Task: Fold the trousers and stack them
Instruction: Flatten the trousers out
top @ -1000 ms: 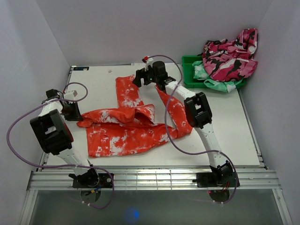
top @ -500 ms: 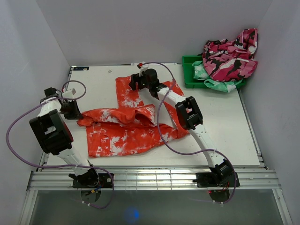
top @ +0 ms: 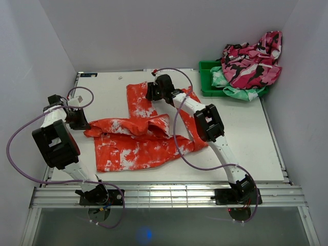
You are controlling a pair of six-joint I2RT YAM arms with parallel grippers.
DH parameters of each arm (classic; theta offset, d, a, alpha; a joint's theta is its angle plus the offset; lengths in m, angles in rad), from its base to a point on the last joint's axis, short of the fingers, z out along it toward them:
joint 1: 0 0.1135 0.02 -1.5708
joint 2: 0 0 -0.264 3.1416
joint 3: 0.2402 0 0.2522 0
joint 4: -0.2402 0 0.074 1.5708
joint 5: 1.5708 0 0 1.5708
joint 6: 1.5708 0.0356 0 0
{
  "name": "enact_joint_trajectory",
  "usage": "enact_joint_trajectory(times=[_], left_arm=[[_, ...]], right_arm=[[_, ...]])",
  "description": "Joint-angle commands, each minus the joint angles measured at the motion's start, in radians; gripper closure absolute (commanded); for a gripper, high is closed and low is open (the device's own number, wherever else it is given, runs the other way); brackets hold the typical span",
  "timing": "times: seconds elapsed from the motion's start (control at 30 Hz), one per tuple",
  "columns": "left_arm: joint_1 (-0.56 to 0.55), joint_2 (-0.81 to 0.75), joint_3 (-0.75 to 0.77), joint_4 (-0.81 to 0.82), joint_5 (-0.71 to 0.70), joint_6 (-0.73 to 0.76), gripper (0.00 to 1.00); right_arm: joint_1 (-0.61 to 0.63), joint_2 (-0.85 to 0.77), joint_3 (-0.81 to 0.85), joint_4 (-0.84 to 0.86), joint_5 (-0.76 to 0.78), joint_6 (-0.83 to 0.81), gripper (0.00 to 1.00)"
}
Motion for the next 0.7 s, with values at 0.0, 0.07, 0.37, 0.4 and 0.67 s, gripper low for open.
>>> enact_joint_trajectory(times=[0.0,0.07,0.37,0.4,0.67], left_arm=[[0.003,-0.051,0.039,-0.022,0.018,-0.003,1.0],[0.003,-0.054,0.041,-0.025,0.022,-0.003,1.0],[0.003,-0.082,0.013,-0.031,0.036,0.003,1.0],[0.003,-0.082,0.004,-0.028,0.044,0.001,1.0],[0.003,-0.097,-0.042,0.053,0.015,-0.012,1.0]], right_arm=[[0.032,-0.013,-0.039,-0.302,0.035,-0.093,0.51],[0.044,-0.024,-0.067,-0.328,0.075,-0.152,0.58],[0.011,-0.209,-0.162,-0.333,0.046,-0.338,0.92],[0.002,-0.245,-0.185,-0.329,0.029,-0.338,0.92],[-0.165,-0.683,-0.532,-0.303,-0.019,-0.352,0.92]])
